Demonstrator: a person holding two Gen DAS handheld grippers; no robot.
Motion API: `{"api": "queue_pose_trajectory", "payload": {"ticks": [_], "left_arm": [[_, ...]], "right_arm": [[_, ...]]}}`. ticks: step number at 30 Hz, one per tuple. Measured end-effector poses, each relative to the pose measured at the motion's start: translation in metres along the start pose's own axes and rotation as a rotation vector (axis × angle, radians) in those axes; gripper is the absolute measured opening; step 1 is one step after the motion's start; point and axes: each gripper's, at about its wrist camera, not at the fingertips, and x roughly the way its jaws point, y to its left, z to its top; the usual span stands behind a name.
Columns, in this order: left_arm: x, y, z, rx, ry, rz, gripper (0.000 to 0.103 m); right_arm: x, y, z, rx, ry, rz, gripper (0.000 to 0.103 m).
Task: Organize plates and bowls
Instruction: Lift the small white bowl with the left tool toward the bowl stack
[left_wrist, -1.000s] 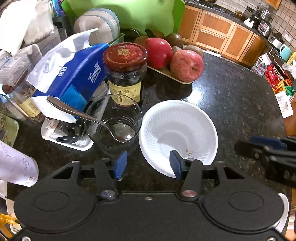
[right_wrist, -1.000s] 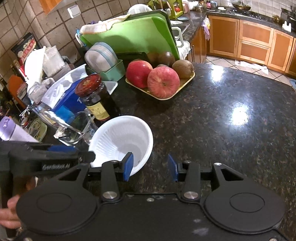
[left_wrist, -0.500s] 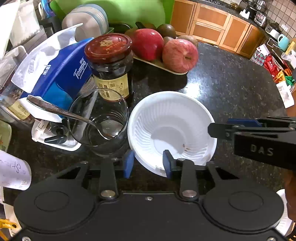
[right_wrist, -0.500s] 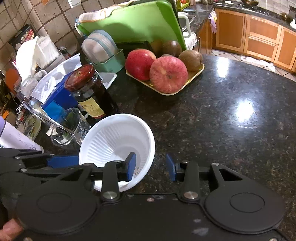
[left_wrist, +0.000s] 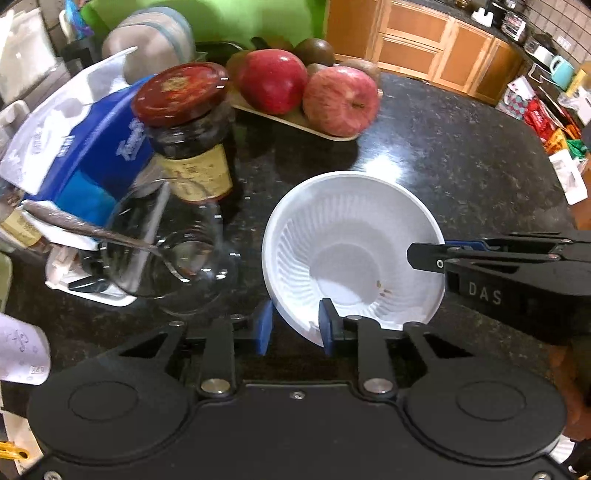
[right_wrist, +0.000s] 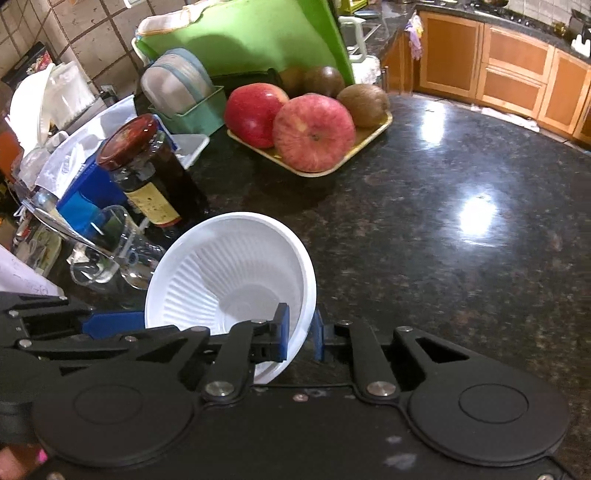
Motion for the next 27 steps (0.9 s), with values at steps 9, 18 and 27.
{"api": "queue_pose_trajectory", "payload": {"ticks": [9,18,27], "left_arm": [[0.004,-0.023,0.012,0.056,-0.016,-0.009,0.035],[0.021,-0.029,0.022,0.071,0.0,0.004,0.035],[0.017,-0.034,0.02,0.086,-0.011,-0.003,0.02]], "right_arm": [[-0.011,-0.031,-0.004,0.065,-0.01,-0.035,0.015],[-0.011,-0.033,-0.006,0.072,-0.013,-0.024,0.015],[-0.019,-0.031,-0.008,0.071,-0.037,-0.04,0.014]]}}
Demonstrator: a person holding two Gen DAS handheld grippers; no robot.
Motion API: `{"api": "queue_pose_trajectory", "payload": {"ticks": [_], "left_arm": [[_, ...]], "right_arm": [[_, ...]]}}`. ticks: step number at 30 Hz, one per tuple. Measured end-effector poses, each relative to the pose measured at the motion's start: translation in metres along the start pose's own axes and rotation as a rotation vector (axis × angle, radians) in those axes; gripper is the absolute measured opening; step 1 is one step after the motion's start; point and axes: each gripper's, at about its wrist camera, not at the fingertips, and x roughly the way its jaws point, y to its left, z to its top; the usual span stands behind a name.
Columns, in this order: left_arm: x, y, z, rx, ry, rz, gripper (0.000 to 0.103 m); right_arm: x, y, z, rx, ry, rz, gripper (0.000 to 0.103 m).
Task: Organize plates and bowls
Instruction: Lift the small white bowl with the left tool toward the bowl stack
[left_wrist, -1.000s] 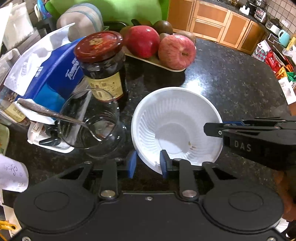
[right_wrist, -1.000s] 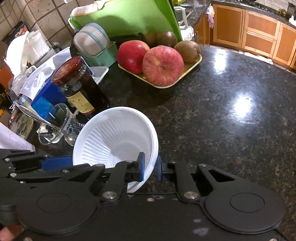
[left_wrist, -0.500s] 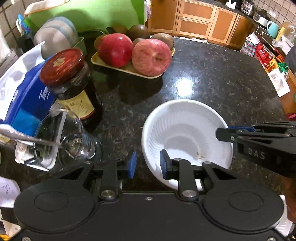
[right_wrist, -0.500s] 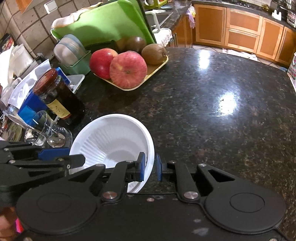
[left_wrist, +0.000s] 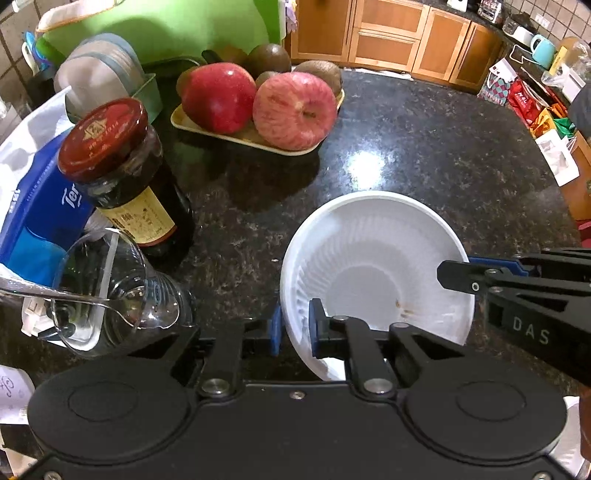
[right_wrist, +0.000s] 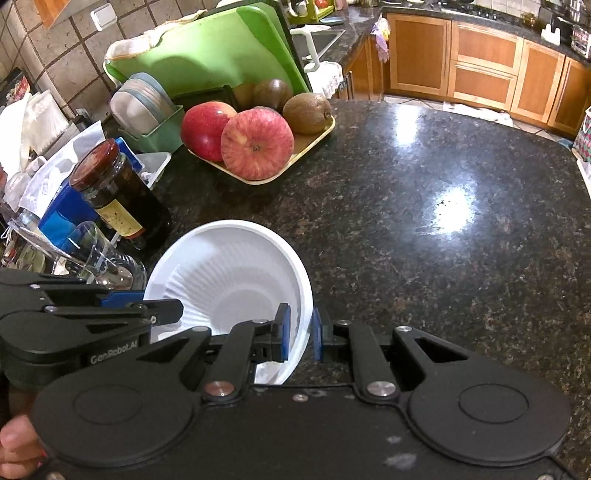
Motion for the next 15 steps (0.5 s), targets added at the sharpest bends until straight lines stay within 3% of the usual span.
{"api": "queue_pose_trajectory", "payload": {"ticks": [15], "left_arm": [[-0.037,-0.015,-0.007,0.04,-0.054,-0.03,0.02]], "right_arm": [[-0.042,-0.001,-0.014,0.021,-0.071,-0.021,0.015]]}}
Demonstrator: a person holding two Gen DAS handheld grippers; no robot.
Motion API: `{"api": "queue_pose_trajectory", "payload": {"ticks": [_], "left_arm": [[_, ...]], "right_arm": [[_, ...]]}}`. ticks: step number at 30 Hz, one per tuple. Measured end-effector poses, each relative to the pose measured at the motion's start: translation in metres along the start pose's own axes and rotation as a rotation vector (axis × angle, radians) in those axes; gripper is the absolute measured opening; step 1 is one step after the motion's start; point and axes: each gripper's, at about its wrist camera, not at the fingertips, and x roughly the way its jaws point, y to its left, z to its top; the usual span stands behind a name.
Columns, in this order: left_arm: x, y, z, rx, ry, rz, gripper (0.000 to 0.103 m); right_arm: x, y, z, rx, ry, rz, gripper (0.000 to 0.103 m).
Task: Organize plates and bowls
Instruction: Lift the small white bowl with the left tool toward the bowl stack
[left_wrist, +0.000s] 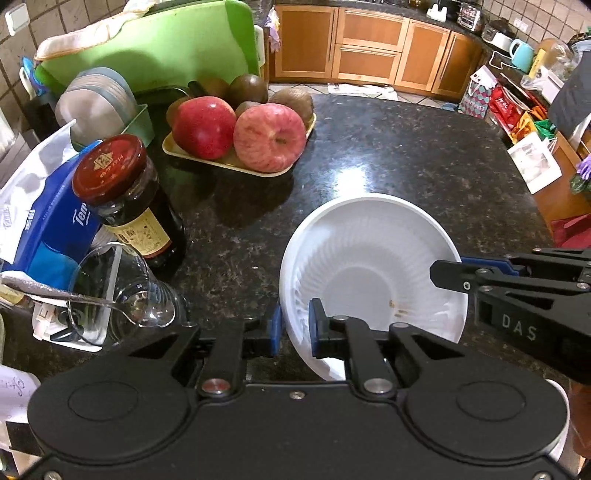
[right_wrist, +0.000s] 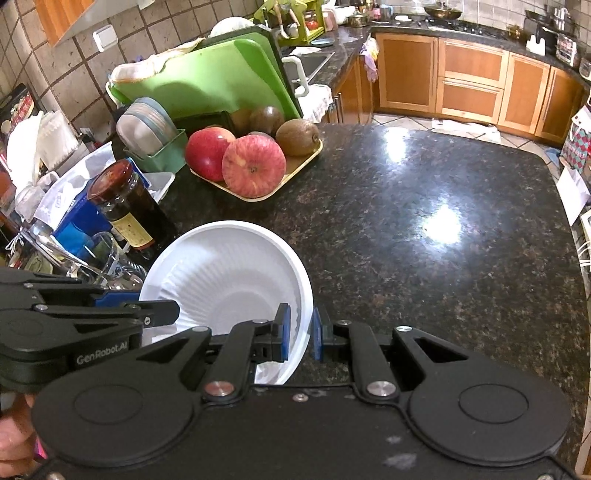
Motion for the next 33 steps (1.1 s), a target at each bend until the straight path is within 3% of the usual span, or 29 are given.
{"api": "queue_pose_trajectory", "payload": {"ticks": [7,24,33], "left_arm": [[-0.019,-0.008,-0.013,0.032,-0.006,-0.037,0.019],[-0.078,-0.06,-0.051,0.168,-0.043,-0.142,0.02],[-0.084,-0.091,-0.073,0.237,-0.013,-0.189,0.02]], "right_arm": [[-0.026,0.0,-0.014,-0.009,-0.019,-0.014,0.015],[-0.136,-0.02,-0.078,0.031,-0.134,-0.081,0.015],[-0.159,-0.037,-0.118,0.091,-0.131,-0.115,0.015]]}}
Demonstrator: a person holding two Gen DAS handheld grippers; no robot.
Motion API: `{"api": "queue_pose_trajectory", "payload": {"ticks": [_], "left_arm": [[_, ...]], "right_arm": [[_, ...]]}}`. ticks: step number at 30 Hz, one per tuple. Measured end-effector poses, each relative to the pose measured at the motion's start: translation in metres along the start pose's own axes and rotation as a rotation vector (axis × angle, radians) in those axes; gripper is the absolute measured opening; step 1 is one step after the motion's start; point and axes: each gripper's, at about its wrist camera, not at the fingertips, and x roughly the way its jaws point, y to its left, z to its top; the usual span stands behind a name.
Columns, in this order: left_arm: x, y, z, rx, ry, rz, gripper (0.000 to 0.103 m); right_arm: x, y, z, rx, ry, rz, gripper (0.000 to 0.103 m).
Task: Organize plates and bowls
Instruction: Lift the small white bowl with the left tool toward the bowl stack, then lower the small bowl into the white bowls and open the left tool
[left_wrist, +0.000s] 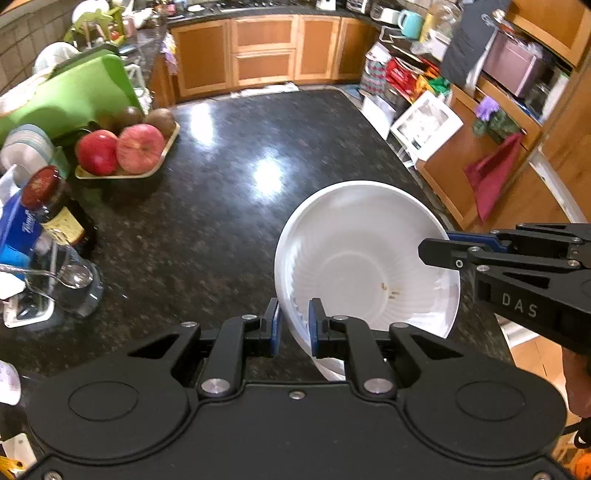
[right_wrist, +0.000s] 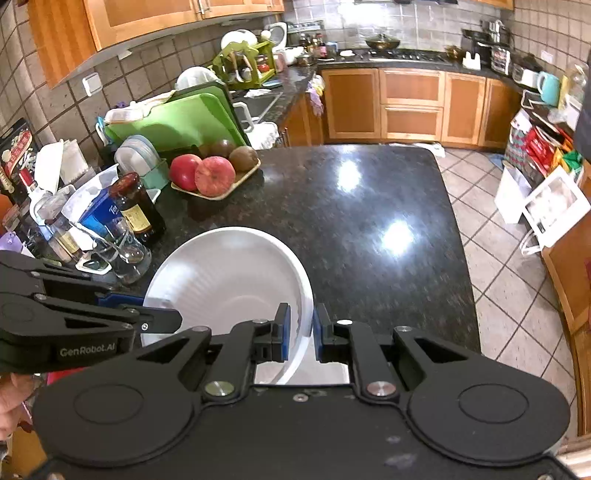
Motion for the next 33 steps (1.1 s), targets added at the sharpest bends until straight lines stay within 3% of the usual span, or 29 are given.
{"api": "queue_pose_trajectory", "payload": {"ticks": [14,20,23,24,27,33], "left_arm": [[0.028,-0.02,-0.019,0.019,0.148,-0.046,0.02],[0.036,-0.021,-0.022,0.012,0.182,-0.062,0.021],[0.036,-0.022,-0.022,0.016,0.162,-0.049,0.023],[0.035,-0.023,-0.022,0.019,0.152,-0.04,0.027],[0.033,-0.022,-0.021,0.021,0.127,-0.033,0.04],[0.028,-0.023,-0.021,0.031,0.066,0.002,0.041]], "right_arm": [[0.015,-0.017,-0.033,0.047,0.125,0.012,0.015],[0.023,-0.02,-0.037,0.05,0.14,0.02,0.024],[0.024,-0.02,-0.036,0.037,0.124,0.011,0.028],[0.022,-0.021,-0.035,0.034,0.118,0.007,0.033],[0.022,-0.022,-0.034,0.026,0.103,-0.005,0.034],[0.022,-0.024,-0.036,0.021,0.085,-0.007,0.037]]}}
